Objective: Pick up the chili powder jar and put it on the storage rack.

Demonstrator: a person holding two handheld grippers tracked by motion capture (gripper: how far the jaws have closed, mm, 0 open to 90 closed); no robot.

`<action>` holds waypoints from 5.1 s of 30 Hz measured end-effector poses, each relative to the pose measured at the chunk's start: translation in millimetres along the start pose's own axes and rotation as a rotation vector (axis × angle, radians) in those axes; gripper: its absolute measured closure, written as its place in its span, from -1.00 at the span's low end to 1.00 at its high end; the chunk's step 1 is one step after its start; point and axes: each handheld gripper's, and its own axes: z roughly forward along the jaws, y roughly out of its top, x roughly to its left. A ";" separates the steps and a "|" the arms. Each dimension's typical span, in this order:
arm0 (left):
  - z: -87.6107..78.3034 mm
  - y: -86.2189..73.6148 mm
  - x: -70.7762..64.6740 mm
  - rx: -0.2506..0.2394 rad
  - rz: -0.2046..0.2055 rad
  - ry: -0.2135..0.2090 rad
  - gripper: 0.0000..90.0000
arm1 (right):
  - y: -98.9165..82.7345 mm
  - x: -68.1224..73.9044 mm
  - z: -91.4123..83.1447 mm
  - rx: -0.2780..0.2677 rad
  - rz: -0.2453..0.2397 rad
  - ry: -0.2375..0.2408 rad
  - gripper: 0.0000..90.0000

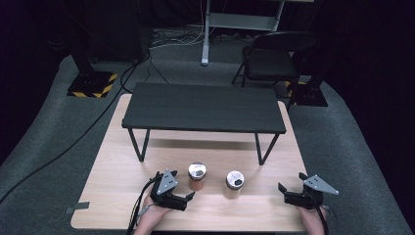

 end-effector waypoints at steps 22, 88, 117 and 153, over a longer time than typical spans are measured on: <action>30.3 17.8 -13.9 0.016 -0.026 0.013 -0.95 | 0.2 -1.0 0.2 0.001 0.002 0.005 -0.96; -7.6 73.8 -20.7 -0.216 -0.022 0.138 -0.29 | -0.2 -1.1 -0.1 -0.001 0.006 0.004 -0.94; -30.1 145.1 -17.4 -0.286 0.049 0.185 -0.29 | -0.4 -1.2 -0.2 -0.003 0.008 0.004 -0.93; 1.8 214.1 12.6 -0.124 -0.033 0.299 -0.29 | 0.0 -2.4 0.0 -0.001 0.011 0.008 -0.93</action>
